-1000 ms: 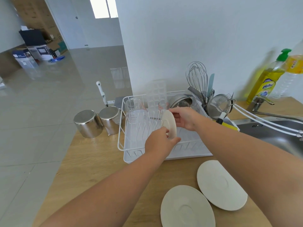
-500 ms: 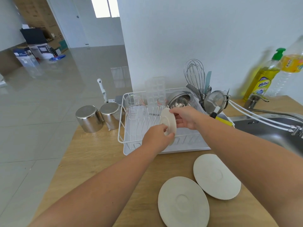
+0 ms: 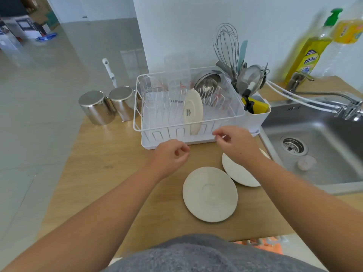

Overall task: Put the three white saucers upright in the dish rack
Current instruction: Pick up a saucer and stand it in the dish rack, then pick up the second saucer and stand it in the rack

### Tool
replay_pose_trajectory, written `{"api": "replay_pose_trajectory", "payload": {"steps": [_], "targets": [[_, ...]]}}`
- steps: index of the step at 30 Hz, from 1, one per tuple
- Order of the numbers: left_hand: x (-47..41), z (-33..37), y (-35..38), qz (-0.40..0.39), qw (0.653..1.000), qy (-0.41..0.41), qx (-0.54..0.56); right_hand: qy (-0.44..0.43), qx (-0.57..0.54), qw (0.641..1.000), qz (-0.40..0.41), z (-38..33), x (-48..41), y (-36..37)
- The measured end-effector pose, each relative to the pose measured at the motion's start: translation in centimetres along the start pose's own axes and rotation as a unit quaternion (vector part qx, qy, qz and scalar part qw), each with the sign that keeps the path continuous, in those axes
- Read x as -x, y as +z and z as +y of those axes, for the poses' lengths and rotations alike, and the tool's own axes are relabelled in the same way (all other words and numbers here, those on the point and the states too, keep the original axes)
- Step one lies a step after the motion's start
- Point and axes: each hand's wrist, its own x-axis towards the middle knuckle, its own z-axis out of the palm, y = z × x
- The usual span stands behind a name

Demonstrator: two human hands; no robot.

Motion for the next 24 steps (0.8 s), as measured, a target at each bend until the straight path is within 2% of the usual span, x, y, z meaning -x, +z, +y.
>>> {"api": "replay_pose_trajectory", "payload": {"steps": [3,5,10,17,21,24], "targets": [[0.9,-0.6,1.7,-0.041,0.997,-0.057,-0.018,0.061,0.056,0.987,-0.138,1.6,2.4,2.0],[1.4,-0.8,2.8,-0.068,0.994,-0.082,-0.026,0.064,0.085,0.979,-0.173,2.2,3.5,3.0],[2.5,-0.2,4.4,-0.104,0.987,-0.115,-0.038,0.033,0.155,0.972,-0.176,3.2,4.3,4.1],[3.4,0.6,5.1,-0.092,0.978,-0.183,-0.02,0.067,0.189,0.95,-0.238,3.3,3.3,4.1],[3.4,0.5,5.3,-0.099,0.965,-0.239,0.035,0.079,0.177,0.948,-0.25,2.9,2.9,3.9],[3.4,-0.2,5.0,-0.09,0.941,-0.293,0.141,0.099,0.146,0.952,-0.251,2.7,2.4,3.6]]}}
